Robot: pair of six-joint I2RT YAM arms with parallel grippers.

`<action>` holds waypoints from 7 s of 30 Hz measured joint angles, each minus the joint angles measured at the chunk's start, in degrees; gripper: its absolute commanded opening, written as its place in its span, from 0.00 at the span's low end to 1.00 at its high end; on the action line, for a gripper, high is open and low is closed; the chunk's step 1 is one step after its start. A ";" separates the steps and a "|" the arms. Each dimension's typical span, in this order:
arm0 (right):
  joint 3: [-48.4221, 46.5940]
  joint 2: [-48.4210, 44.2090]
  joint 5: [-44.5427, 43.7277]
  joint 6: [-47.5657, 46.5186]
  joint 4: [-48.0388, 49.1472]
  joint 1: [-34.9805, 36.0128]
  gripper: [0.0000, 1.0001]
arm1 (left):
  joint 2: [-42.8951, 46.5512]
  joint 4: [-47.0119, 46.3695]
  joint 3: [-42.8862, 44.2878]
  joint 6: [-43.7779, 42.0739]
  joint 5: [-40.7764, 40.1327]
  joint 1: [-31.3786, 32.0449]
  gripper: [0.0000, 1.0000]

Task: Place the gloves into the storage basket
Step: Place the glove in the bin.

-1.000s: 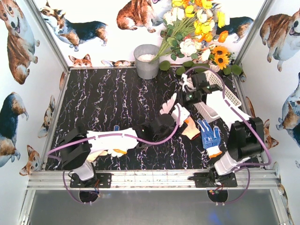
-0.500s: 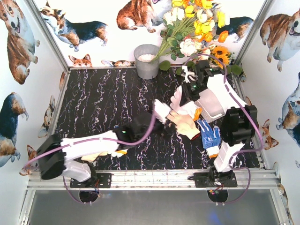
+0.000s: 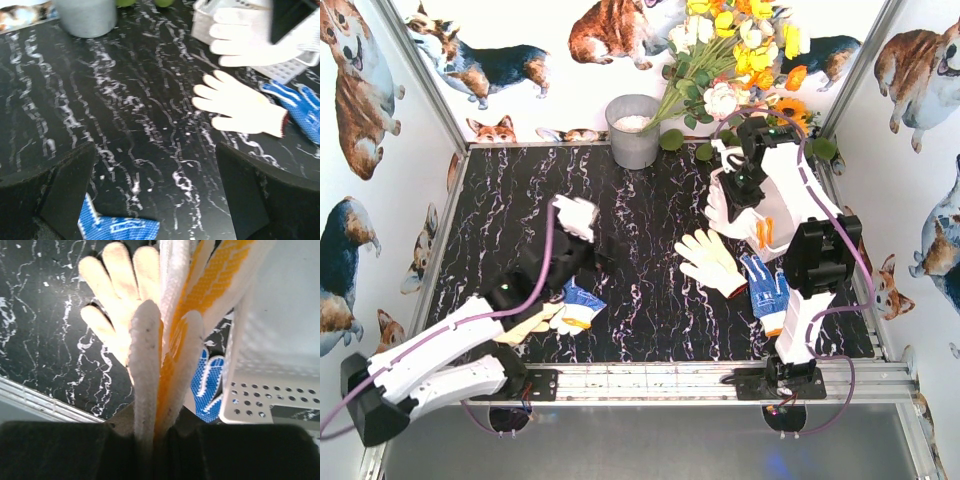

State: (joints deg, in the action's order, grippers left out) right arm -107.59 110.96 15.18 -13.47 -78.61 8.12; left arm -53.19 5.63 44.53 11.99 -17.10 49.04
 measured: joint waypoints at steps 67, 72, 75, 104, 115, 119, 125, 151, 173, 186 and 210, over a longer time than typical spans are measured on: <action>13.92 -6.14 -10.64 3.58 24.70 -7.34 0.00 | 3.85 9.03 -4.61 -2.16 11.98 -19.39 1.00; 16.61 -7.82 -8.50 4.63 28.39 -9.07 0.00 | 3.85 8.98 -4.72 -2.16 11.98 -19.41 1.00; 17.51 -8.17 -7.54 4.85 29.66 -9.75 0.00 | 3.85 8.96 -4.72 -2.16 11.98 -19.41 1.00; 25.66 -9.11 -2.54 8.04 42.03 -15.67 0.00 | 3.58 8.94 -4.94 -2.16 12.37 -19.45 1.00; 25.64 -1.79 -1.77 7.98 43.10 -16.09 0.00 | 3.32 8.96 -4.94 -2.16 12.37 -19.50 1.00; 25.64 -0.83 -2.51 7.61 43.10 -16.13 0.00 | 3.13 8.94 -4.94 -2.19 12.37 -19.50 1.00; 24.35 1.01 -3.30 7.63 42.97 -16.15 0.00 | 2.67 8.94 -4.94 -2.19 12.37 -19.50 1.00; 19.63 5.77 -1.05 10.78 41.99 -17.73 0.46 | 2.62 8.74 -5.35 -2.64 13.46 -19.50 1.00; 16.98 5.90 6.84 11.26 28.92 -25.42 0.33 | 2.73 8.74 -5.35 -2.91 13.88 -19.50 1.00; 17.05 8.66 1.81 10.95 31.23 -24.65 0.21 | 1.97 8.68 -5.35 -2.93 13.86 -19.50 1.00; 17.03 7.56 -5.25 7.67 37.77 -22.82 0.43 | -0.11 7.78 -5.62 -3.08 14.47 -19.50 1.00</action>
State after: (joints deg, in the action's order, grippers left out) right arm -90.56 118.52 9.93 -5.80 -40.84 -14.70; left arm -53.30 13.41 38.92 8.91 -2.63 29.54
